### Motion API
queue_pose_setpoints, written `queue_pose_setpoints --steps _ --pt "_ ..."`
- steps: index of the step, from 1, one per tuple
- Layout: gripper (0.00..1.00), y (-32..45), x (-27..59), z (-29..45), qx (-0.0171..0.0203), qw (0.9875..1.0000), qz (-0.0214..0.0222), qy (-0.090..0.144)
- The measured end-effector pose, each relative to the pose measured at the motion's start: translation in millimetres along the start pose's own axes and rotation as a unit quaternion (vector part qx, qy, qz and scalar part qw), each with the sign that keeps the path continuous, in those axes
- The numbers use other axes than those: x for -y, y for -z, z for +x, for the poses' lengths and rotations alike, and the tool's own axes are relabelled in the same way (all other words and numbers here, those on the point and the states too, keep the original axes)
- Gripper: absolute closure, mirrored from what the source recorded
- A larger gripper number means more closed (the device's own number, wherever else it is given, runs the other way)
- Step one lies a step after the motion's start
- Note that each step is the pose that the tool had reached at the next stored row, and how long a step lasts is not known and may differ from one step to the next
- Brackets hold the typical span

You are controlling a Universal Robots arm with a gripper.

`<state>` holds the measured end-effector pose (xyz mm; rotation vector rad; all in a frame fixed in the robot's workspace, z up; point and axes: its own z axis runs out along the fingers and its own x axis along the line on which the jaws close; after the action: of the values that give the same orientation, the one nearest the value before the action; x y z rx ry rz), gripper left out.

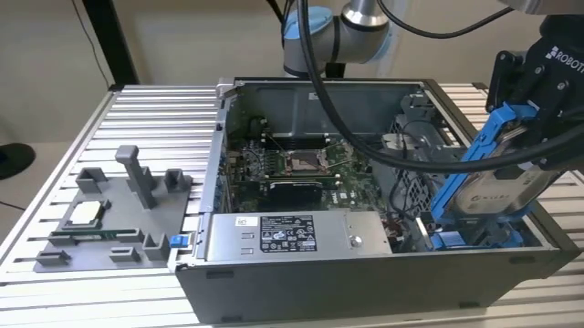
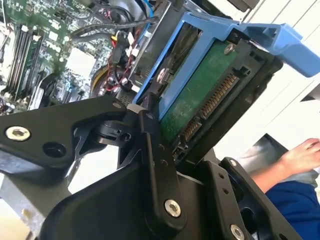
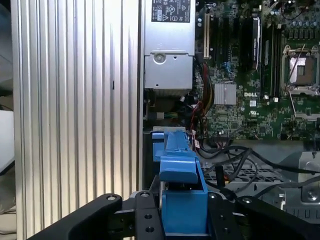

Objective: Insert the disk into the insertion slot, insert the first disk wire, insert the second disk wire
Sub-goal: 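Insert the disk into the insertion slot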

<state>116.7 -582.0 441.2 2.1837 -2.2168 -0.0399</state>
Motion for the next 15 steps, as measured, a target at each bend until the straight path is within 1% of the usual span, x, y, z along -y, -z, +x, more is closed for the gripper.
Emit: queue_pose_setpoints --steps 2,3,15 --pt "1.0 -2.5 1.2 -0.2 -0.0001 1.0 0.0 0.0" --pt "1.0 -5.8 2.3 -0.5 -0.0001 1.0 0.0 0.001" --pt "1.0 -27.6 5.0 -3.1 0.0 1.0 0.0 0.001"
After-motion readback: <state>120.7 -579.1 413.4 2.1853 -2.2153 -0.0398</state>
